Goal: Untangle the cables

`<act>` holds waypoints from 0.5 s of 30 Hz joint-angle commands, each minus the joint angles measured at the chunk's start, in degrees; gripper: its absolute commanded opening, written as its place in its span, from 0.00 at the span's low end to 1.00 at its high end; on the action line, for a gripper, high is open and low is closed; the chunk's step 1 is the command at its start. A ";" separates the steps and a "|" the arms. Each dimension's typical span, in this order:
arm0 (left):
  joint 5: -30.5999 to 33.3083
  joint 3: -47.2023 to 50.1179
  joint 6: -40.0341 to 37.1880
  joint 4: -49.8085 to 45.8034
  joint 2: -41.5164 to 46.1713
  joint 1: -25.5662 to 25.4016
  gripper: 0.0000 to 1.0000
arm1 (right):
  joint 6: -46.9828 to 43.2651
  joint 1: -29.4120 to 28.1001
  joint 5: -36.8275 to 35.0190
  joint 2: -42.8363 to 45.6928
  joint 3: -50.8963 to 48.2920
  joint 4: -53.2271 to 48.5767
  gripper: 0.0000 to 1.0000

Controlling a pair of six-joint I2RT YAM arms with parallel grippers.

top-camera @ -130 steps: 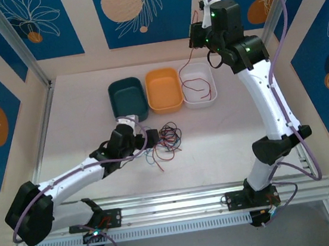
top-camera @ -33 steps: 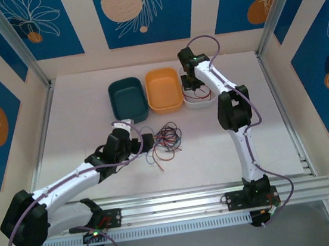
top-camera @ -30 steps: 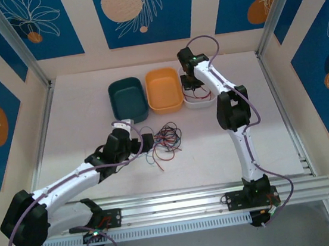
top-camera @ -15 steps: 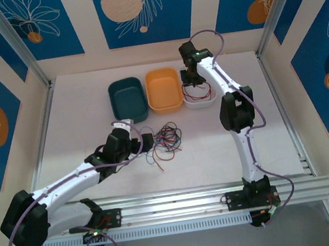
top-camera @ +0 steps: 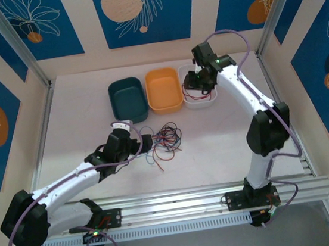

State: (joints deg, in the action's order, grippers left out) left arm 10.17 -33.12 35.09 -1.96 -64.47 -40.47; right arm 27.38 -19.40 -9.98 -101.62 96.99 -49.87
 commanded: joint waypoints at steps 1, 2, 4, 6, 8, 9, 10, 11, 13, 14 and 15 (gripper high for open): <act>-0.65 -3.44 -0.25 -2.75 -1.20 0.83 1.00 | 4.55 -2.36 5.95 5.52 -7.66 4.66 0.51; -1.20 -4.08 -0.48 -3.33 -1.71 1.06 1.00 | 4.91 -3.30 5.73 6.96 -9.78 4.95 0.54; -3.06 -5.00 -1.54 -3.66 -2.64 1.32 1.00 | 5.06 -5.51 4.73 9.28 -12.79 5.04 0.57; -5.25 -5.92 -3.37 -4.13 -3.50 1.86 1.00 | 5.31 -8.18 2.97 11.32 -15.20 4.95 0.61; -8.10 -7.14 -5.14 -5.37 -4.91 3.21 1.00 | 5.85 -11.14 1.37 13.27 -17.66 5.29 0.63; -9.48 -7.76 -5.67 -6.12 -5.65 4.02 1.00 | 6.53 -12.31 0.83 13.96 -18.62 5.40 0.63; -11.59 -8.36 -6.71 -6.59 -6.80 5.14 1.00 | 7.30 -13.54 0.41 14.60 -19.61 5.56 0.63; -14.19 -8.98 -8.13 -6.81 -7.99 6.20 1.00 | 8.33 -14.71 0.05 15.05 -20.55 5.74 0.63; -19.39 -10.41 -11.03 -7.36 -10.66 8.07 1.00 | 10.22 -16.71 -1.01 15.53 -21.91 5.53 0.65; -21.88 -11.43 -13.01 -7.94 -12.39 8.77 1.00 | 11.26 -17.51 -1.52 15.65 -22.55 5.49 0.66; -23.99 -12.29 -14.84 -8.59 -13.86 9.28 0.99 | 12.11 -18.17 -2.06 15.82 -22.93 5.48 0.67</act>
State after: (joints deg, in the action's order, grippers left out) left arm -4.19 -42.65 26.81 -7.42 -75.44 -32.88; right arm 35.55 -36.29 -9.63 -87.20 75.48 -44.75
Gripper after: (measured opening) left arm 0.995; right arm 0.664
